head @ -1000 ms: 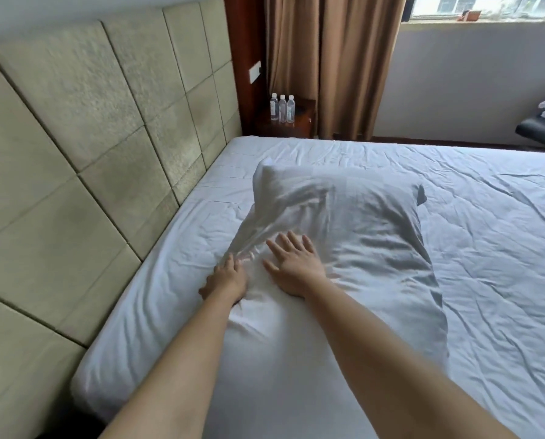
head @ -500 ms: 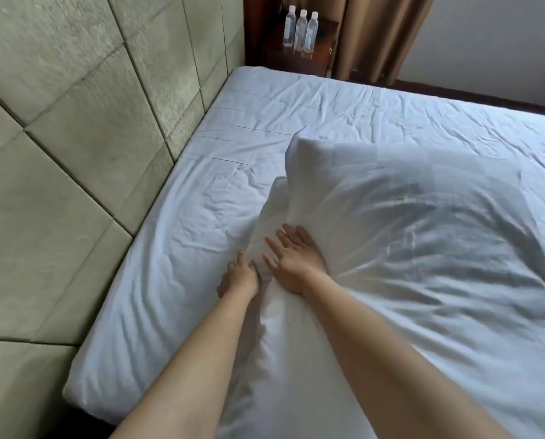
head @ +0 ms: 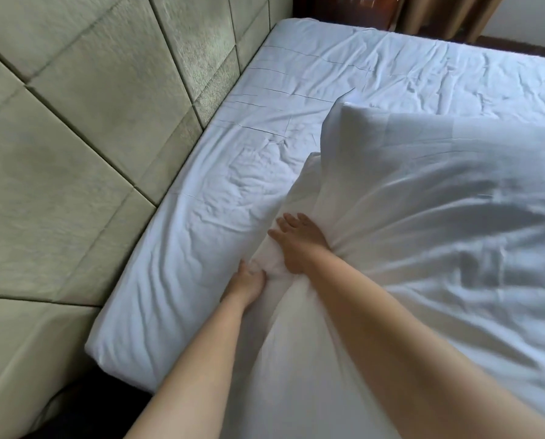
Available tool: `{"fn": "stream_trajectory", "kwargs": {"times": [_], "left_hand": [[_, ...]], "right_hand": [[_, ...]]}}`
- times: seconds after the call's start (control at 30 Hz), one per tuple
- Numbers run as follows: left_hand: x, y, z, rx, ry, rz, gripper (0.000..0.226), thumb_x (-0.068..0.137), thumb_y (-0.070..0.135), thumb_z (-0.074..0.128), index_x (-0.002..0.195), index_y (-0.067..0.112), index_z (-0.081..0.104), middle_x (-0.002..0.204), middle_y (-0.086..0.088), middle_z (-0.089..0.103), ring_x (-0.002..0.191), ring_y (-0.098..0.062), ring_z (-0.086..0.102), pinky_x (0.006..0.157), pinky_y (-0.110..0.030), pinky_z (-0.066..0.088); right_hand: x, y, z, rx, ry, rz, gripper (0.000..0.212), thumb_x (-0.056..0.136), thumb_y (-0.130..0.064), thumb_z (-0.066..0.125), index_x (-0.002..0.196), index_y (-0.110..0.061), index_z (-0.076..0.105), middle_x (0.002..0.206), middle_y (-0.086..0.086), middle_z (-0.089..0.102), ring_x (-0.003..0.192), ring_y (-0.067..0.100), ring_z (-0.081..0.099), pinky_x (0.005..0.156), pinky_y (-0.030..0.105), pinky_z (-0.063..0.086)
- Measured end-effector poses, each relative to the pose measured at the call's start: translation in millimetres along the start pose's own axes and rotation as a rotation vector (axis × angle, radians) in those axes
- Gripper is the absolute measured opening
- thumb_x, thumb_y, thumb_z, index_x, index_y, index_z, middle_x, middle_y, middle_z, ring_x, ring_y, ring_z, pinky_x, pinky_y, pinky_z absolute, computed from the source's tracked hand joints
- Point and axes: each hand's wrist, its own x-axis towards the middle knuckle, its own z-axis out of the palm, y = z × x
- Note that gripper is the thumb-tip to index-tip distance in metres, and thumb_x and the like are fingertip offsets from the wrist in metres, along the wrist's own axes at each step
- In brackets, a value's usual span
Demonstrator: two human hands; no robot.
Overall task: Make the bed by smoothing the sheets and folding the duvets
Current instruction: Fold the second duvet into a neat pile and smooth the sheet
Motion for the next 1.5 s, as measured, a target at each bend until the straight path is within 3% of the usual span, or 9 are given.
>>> {"fn": "stream_trajectory", "kwargs": {"times": [0.13, 0.23, 0.37, 0.63, 0.8, 1.0, 1.3, 1.43, 1.5], "left_hand": [[9.2, 10.7, -5.2, -0.209, -0.201, -0.004, 0.049, 0.076, 0.007, 0.055, 0.124, 0.004, 0.048, 0.103, -0.016, 0.059, 0.088, -0.026, 0.059, 0.055, -0.022, 0.043], [22.3, 16.7, -6.3, -0.271, -0.304, 0.01, 0.015, 0.078, -0.005, 0.052, 0.082, 0.01, 0.055, 0.067, -0.008, 0.053, 0.056, -0.015, 0.049, 0.037, -0.015, 0.033], [47.5, 13.5, -2.1, -0.367, -0.254, -0.058, 0.02, 0.054, -0.003, 0.049, 0.07, 0.003, 0.059, 0.058, -0.011, 0.049, 0.05, -0.019, 0.048, 0.042, -0.021, 0.033], [57.4, 10.9, -11.0, -0.41, -0.283, -0.121, 0.008, 0.059, -0.004, 0.049, 0.061, -0.002, 0.056, 0.055, -0.012, 0.054, 0.057, -0.024, 0.057, 0.049, -0.028, 0.042], [62.6, 20.2, -58.8, -0.326, -0.295, -0.041, 0.019, 0.065, -0.008, 0.051, 0.048, 0.003, 0.049, 0.026, -0.001, 0.04, 0.037, -0.017, 0.043, 0.034, -0.016, 0.032], [88.2, 21.4, -149.0, -0.416, -0.229, 0.029, 0.017, 0.054, -0.009, 0.047, 0.041, 0.001, 0.049, 0.027, -0.004, 0.038, 0.031, -0.017, 0.04, 0.044, -0.024, 0.033], [149.6, -6.4, -291.2, -0.564, -0.021, 0.114, 0.005, 0.052, -0.005, 0.046, 0.051, 0.0, 0.046, 0.033, -0.006, 0.037, 0.028, -0.018, 0.036, 0.041, -0.021, 0.028], [193.5, -28.8, -314.1, -0.305, 0.128, 0.125, 0.025, 0.071, 0.002, 0.057, 0.094, -0.006, 0.065, 0.089, -0.026, 0.068, 0.083, -0.031, 0.069, 0.061, -0.031, 0.048], [211.2, -47.5, -307.4, -0.157, 0.117, 0.126, 0.047, 0.078, 0.004, 0.058, 0.124, -0.003, 0.056, 0.121, -0.02, 0.062, 0.113, -0.029, 0.061, 0.082, -0.03, 0.05]], "right_hand": [[23.8, -1.2, -1.1, -0.19, -0.14, -0.015, 0.08, 0.087, -0.029, 0.056, 0.153, -0.026, 0.012, 0.161, 0.007, -0.001, 0.148, 0.022, -0.005, 0.119, 0.042, -0.006], [49.2, -4.2, 1.2, -0.318, -0.262, -0.029, 0.075, 0.091, -0.035, 0.051, 0.153, -0.027, 0.011, 0.161, 0.006, -0.003, 0.148, 0.023, -0.008, 0.119, 0.044, -0.008], [93.7, -7.1, 4.2, -0.429, -0.41, -0.038, 0.06, 0.097, -0.039, 0.041, 0.151, -0.027, 0.019, 0.16, 0.006, 0.011, 0.148, 0.022, 0.003, 0.118, 0.042, -0.003], [106.1, -30.7, -8.9, -0.471, -0.393, 0.028, 0.039, 0.102, -0.013, 0.031, 0.136, -0.014, 0.051, 0.142, 0.005, 0.05, 0.129, 0.026, 0.048, 0.098, 0.037, 0.039], [119.1, -38.2, -50.3, -0.566, -0.328, -0.011, 0.034, 0.101, -0.013, 0.038, 0.128, -0.017, 0.058, 0.135, 0.001, 0.056, 0.122, 0.023, 0.055, 0.089, 0.032, 0.042], [172.8, -72.1, -117.4, -0.565, -0.187, -0.01, 0.03, 0.098, -0.012, 0.042, 0.121, -0.019, 0.06, 0.129, -0.002, 0.059, 0.116, 0.021, 0.058, 0.078, 0.029, 0.039], [273.7, -164.2, -211.0, -0.567, 0.08, -0.181, 0.035, 0.101, -0.01, 0.035, 0.13, -0.016, 0.055, 0.137, 0.001, 0.053, 0.126, 0.021, 0.052, 0.095, 0.036, 0.043], [333.3, -185.1, -204.5, -0.174, 0.146, 0.023, 0.029, 0.091, -0.018, 0.053, 0.119, -0.02, 0.061, 0.118, 0.006, 0.063, 0.092, 0.012, 0.061, 0.065, 0.014, 0.042], [352.8, -190.4, -194.1, 0.11, 0.159, 0.319, 0.02, 0.071, -0.044, 0.064, 0.086, -0.033, 0.07, 0.078, -0.01, 0.069, 0.049, -0.005, 0.03, 0.044, 0.004, 0.01]]}}
